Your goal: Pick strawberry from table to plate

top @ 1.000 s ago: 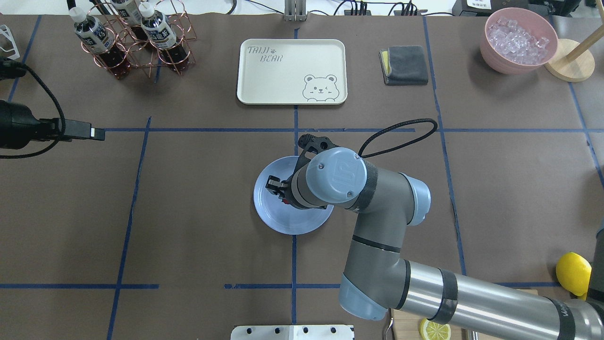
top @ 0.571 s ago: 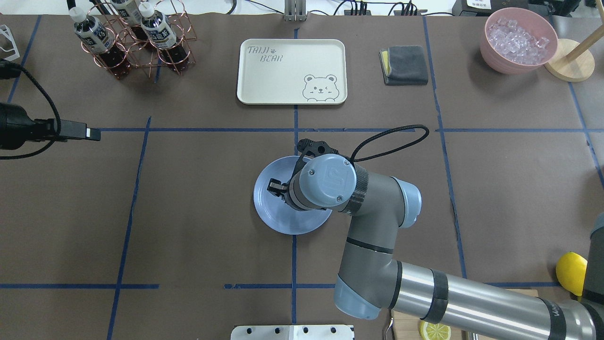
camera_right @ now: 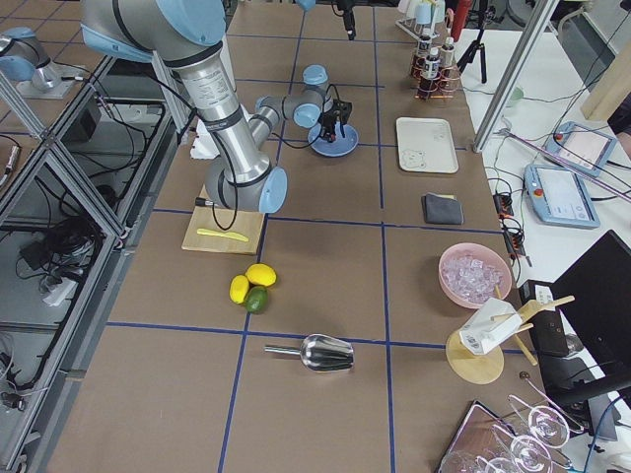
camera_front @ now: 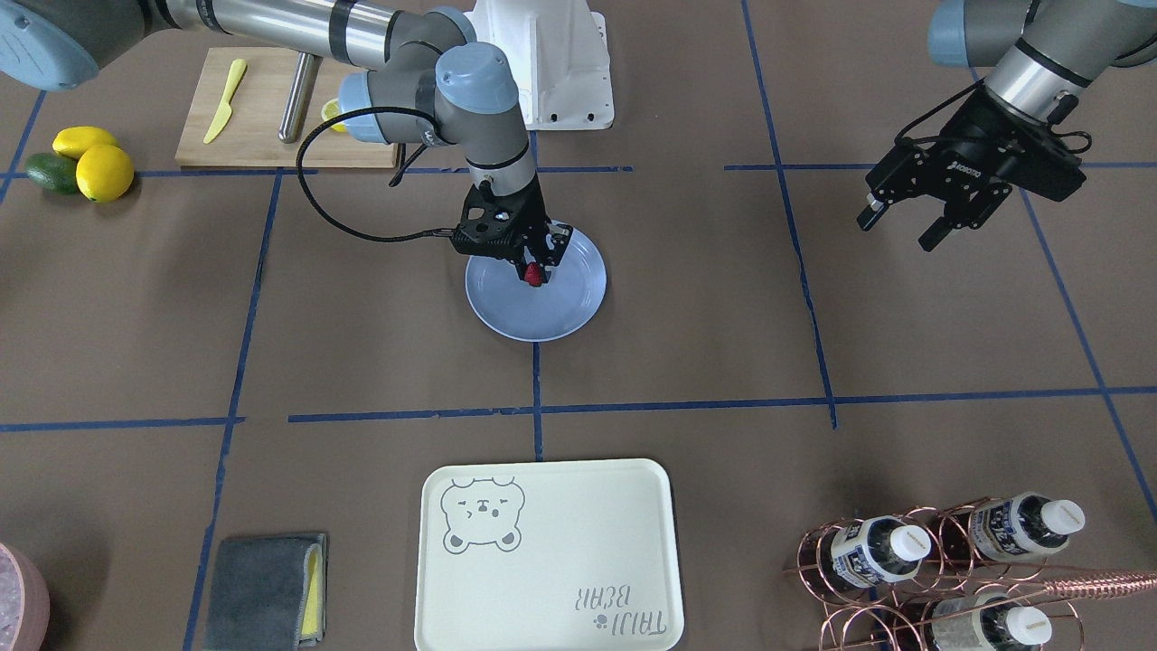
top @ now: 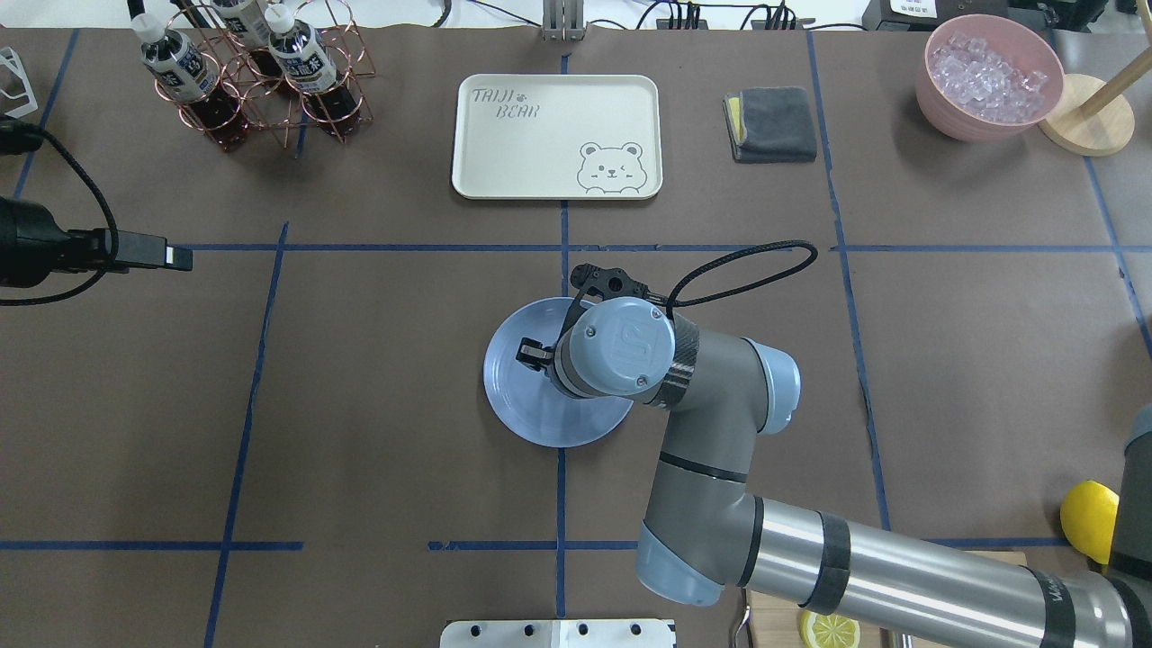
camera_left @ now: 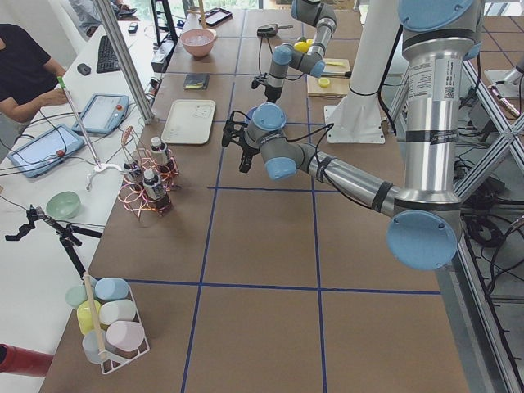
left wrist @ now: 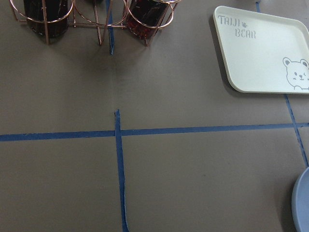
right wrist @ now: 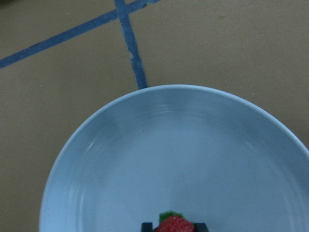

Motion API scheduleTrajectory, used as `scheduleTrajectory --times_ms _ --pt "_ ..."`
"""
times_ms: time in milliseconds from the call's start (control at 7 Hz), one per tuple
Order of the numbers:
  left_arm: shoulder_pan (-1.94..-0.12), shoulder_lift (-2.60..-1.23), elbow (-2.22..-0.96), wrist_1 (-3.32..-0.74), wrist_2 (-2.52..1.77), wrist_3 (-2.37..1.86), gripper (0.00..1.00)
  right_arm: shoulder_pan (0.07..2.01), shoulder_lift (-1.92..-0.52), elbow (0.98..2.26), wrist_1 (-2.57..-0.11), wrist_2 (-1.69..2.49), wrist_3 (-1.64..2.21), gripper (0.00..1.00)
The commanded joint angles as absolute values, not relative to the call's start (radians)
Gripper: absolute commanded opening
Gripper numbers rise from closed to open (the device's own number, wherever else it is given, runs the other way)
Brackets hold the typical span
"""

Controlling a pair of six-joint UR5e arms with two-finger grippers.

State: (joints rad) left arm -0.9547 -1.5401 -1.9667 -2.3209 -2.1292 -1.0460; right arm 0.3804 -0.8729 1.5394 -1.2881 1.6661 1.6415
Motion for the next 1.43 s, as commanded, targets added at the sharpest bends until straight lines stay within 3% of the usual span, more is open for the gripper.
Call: scheduleTrajectory --times_ms 0,143,286,571,857,1143,1286 --pt "-0.951 -1.54 -1.967 -2.321 -2.129 -1.046 0.99 0.38 -0.882 1.536 -1.295 1.664 1.638 0.0" --pt "-0.951 -1.542 -1.967 -2.321 -2.129 -1.046 0.99 0.38 -0.879 1.534 -1.295 1.664 1.638 0.27" --pt "-0.951 -1.542 -1.965 -2.321 -2.129 -1.046 0.99 0.38 -0.871 1.532 -1.296 1.664 1.641 0.99" --pt "-0.951 -1.542 -1.965 -2.321 -2.129 -1.048 0.99 0.385 -0.874 1.554 -1.296 1.674 1.637 1.0" --pt "-0.954 -1.517 -1.963 -2.322 -2.128 -1.037 0.99 0.467 -0.911 1.761 -1.479 1.786 1.631 1.0" --pt "-0.971 -1.424 -1.967 -2.325 -2.131 -0.85 0.99 0.596 -1.166 2.048 -1.506 1.918 1.451 1.0" --pt "-0.995 -1.383 -1.964 -2.324 -2.137 -0.727 0.99 0.727 -1.269 2.086 -1.505 2.05 1.314 1.0"
